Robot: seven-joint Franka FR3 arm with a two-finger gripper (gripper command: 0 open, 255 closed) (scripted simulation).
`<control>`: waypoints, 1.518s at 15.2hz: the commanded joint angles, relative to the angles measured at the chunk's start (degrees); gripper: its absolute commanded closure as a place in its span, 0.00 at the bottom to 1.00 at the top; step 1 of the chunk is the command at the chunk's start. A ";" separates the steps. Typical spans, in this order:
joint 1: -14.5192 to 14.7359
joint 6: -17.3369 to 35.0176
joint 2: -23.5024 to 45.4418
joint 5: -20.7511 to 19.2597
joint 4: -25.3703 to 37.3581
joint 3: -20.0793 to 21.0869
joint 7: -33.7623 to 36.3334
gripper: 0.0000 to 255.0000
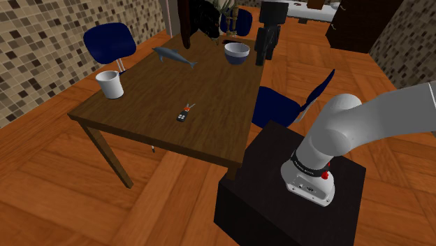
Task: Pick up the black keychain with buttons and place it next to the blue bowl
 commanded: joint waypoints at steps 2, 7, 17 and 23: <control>0.10 1.91 0.50 0.60 -0.96 1.07 1.32 0.00; 0.64 11.68 4.54 3.17 -4.43 6.41 7.76 0.00; 0.80 30.88 19.63 4.44 -4.47 16.51 20.96 0.00; 0.04 40.57 32.04 0.58 -0.09 21.53 30.52 0.00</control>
